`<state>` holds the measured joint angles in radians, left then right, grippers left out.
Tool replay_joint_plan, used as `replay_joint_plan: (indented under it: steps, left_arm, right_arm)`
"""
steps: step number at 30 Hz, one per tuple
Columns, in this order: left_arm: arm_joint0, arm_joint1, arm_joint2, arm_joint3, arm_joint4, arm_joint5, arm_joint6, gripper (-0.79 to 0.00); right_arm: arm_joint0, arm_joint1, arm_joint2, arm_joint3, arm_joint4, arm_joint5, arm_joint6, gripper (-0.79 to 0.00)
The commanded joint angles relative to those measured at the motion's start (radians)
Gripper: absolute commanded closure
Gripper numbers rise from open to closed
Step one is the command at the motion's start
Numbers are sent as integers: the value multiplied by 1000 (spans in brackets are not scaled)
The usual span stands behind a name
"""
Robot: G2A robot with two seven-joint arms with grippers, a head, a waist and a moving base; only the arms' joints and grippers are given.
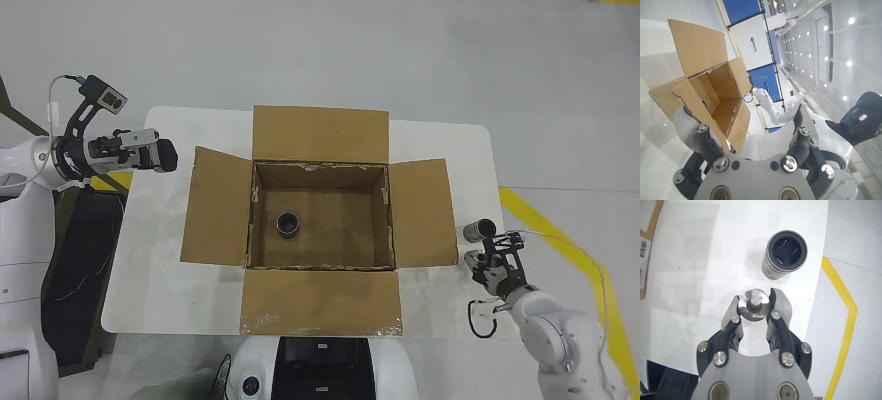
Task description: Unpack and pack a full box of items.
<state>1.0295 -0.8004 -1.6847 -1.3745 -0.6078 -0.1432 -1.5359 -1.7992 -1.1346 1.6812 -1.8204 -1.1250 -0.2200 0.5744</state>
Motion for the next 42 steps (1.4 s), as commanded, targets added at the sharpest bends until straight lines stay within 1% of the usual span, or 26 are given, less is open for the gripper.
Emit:
replay_joint_plan:
  steps: [1, 8, 12, 14, 16, 17, 19, 20, 21, 24, 29, 38, 42]
  left_arm:
    - [0, 0, 0, 0, 0, 0, 0, -785]
    - [0, 0, 0, 0, 0, 0, 0, -785]
    - [0, 0, 0, 0, 0, 0, 0, -785]
    - [0, 0, 0, 0, 0, 0, 0, -785]
    - [0, 0, 0, 0, 0, 0, 0, -785]
    - [0, 0, 0, 0, 0, 0, 0, -785]
    - [0, 0, 0, 0, 0, 0, 0, -785]
    - [0, 0, 0, 0, 0, 0, 0, -785]
    - [0, 0, 0, 0, 0, 0, 0, -785]
    - [0, 0, 0, 0, 0, 0, 0, -785]
    - [0, 0, 0, 0, 0, 0, 0, -785]
    - [0, 0, 0, 0, 0, 0, 0, -785]
    - [0, 0, 0, 0, 0, 0, 0, -785]
  right_arm:
    - [7, 0, -2, 9, -4, 6, -1, 0]
    - [30, 0, -13, 34, -14, 16, 2, 0]
    - [44, 0, -26, 49, -22, 19, 3, -31]
    - [51, 0, -33, 57, -25, 19, 3, -99]
    - [55, 0, -37, 63, -26, 20, 3, -200]
    - [57, 0, -38, 65, -25, 21, 3, -268]
    - [59, -1, -40, 70, -21, 27, 2, -496]
    - [60, -1, -41, 72, -20, 28, 1, -536]
    - [61, -1, -43, 75, -20, 27, 2, -548]
    - [62, -1, -42, 79, -9, 30, -1, -545]
    - [52, 1, -22, 57, 13, 30, -2, -566]
    - [-19, 8, 64, -124, 60, 13, 36, -625]
    - [-36, 8, 85, -194, 73, 22, 34, -631]
